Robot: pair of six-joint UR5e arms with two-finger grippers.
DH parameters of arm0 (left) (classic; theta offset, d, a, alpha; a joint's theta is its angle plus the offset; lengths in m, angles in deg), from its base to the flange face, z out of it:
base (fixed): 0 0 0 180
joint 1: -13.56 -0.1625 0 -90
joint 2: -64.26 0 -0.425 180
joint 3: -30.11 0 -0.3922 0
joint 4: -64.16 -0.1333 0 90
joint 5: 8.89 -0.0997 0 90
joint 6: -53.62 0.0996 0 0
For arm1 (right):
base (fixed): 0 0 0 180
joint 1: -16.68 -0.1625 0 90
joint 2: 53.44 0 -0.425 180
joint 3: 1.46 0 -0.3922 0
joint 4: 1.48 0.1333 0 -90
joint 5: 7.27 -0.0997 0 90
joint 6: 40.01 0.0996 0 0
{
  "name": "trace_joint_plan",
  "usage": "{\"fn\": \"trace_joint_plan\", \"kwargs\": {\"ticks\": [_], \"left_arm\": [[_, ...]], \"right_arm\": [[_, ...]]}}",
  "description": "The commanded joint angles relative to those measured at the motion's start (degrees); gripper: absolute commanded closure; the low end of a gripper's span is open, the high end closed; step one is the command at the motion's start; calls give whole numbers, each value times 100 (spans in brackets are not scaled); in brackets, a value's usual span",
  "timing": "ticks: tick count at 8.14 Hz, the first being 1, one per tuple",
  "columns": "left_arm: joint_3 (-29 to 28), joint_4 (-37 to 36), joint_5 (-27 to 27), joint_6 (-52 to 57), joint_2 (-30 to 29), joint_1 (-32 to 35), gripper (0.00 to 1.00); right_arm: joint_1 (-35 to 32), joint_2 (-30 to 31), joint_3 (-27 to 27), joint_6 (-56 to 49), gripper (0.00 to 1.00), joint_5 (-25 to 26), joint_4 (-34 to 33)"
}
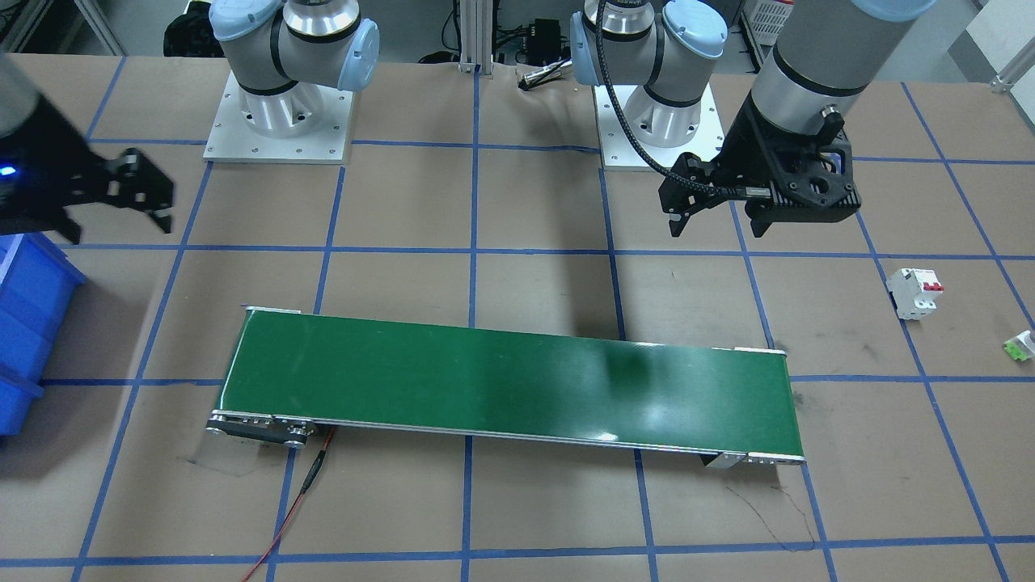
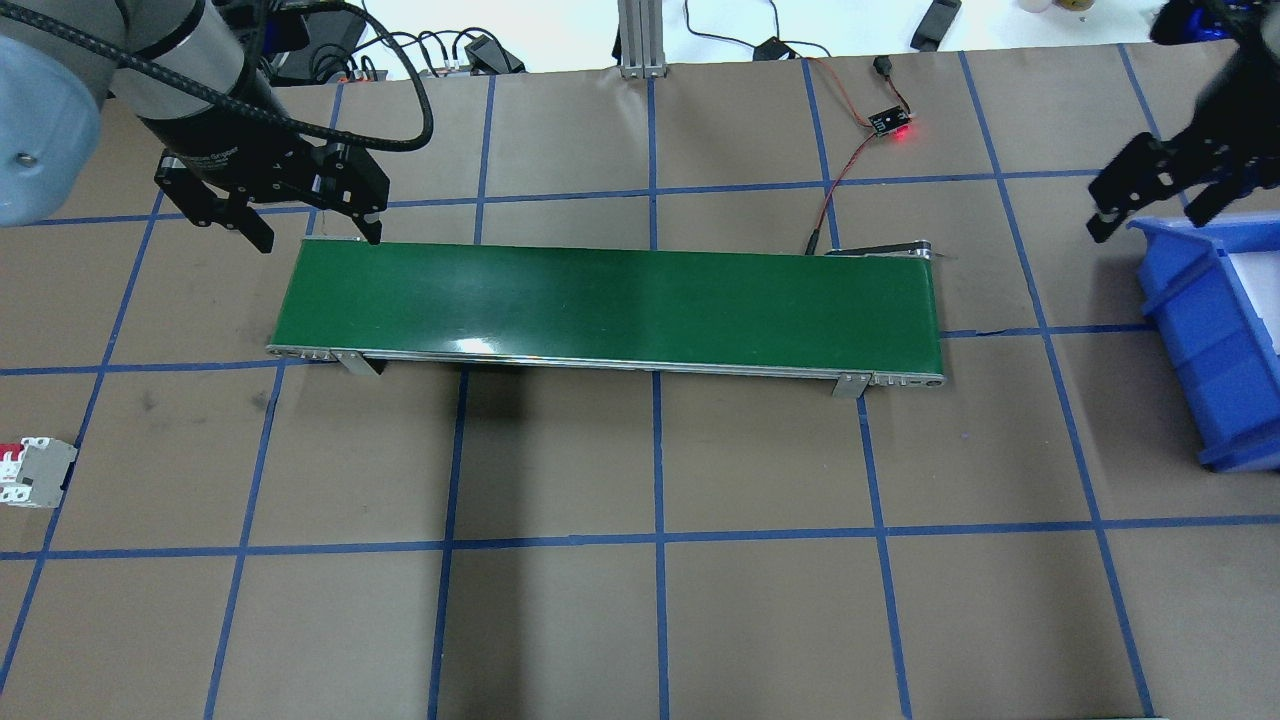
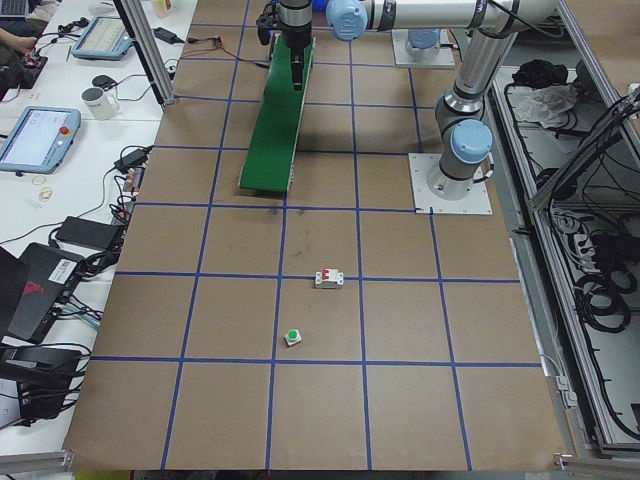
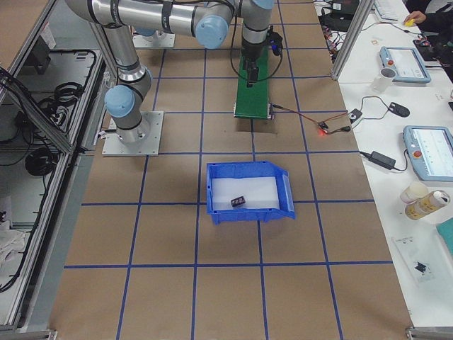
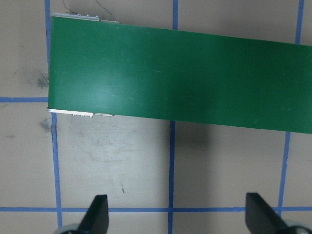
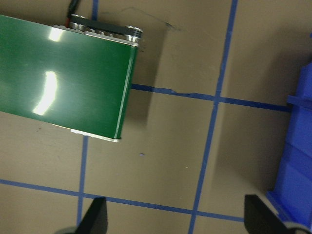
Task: Move capacitor from left to right
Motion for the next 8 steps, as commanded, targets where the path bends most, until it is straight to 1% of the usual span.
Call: {"fn": "trace_joint_plan", "kwargs": {"ticks": [1, 2, 8], "left_arm": [[1, 0, -4, 0, 4, 0, 0], [1, 0, -4, 0, 4, 0, 0], [1, 0, 5, 0, -5, 0, 0]], "right_arm": [[-1321, 3, -48, 1907, 0, 11, 38], [-1472, -32, -39, 2000, 0, -41, -6], [-1456, 12, -21, 1948, 0, 29, -33]]}}
